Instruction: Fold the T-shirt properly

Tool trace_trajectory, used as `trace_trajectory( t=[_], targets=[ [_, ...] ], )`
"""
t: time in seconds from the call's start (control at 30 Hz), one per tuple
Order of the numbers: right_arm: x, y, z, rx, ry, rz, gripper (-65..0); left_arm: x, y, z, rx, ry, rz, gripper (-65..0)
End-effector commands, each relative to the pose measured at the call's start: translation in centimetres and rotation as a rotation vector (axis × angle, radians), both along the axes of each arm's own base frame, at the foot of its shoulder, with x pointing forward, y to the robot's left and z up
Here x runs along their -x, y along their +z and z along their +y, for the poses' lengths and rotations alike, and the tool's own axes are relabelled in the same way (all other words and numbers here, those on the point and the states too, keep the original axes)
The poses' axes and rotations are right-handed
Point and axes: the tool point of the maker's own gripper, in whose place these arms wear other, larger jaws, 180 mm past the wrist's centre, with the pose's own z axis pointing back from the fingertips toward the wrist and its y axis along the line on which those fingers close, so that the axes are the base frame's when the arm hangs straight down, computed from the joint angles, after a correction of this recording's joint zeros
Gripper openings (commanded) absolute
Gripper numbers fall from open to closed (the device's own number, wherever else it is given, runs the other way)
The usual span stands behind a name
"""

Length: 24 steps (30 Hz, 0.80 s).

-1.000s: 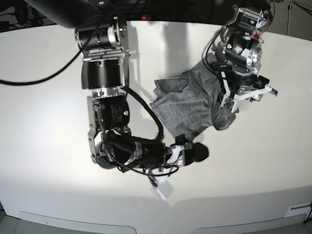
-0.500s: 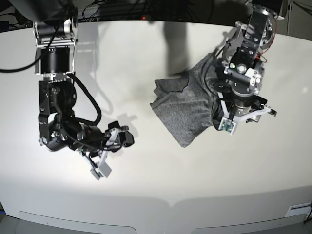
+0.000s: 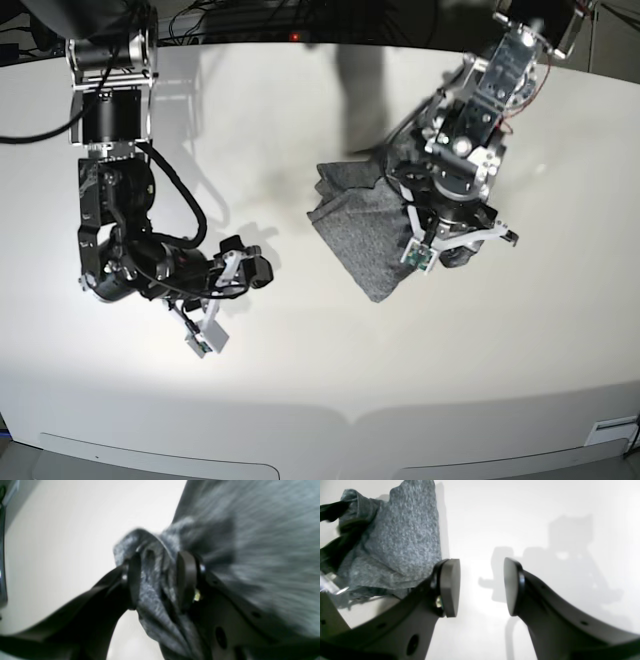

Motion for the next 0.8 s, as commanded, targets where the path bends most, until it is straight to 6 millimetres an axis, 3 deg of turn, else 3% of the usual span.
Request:
trace_trajectory(
  t=[0.0, 0.07, 0.3, 0.47, 0.63, 0.77],
  targets=[
    [-1.3, 2.0, 0.0, -0.016, 0.002, -0.061, -36.4, -1.0, 0.7, 0.4, -0.011, 0.018, -0.021, -42.5],
    [-1.3, 2.0, 0.0, -0.020, 0.003, -0.061, -36.4, -1.0, 0.4, 1.6, -0.075, 0.044, 0.005, -42.5],
    [-1.3, 2.6, 0.7, -0.066, 0.007, -0.070, -36.4, -0.5, 3.6, 5.4, -0.288, 0.164, -0.014, -42.5],
    [-1.4, 2.9, 0.8, -0.080, 0.008, -0.077, -36.4, 0.3, 3.6, 7.5, -0.329, 0.199, 0.028, -42.5],
    [-2.2, 6.4, 3.4, -0.310, 0.007, -0.152, -36.4, 0.1, 4.5, 6.3, -0.268, 0.219, -0.004, -42.5],
    [-3.0, 7.6, 5.1, -0.376, -0.009, -0.210, -36.4, 0.8, 5.2, 2.1, -0.076, 0.187, 0.009, -42.5]
  ],
)
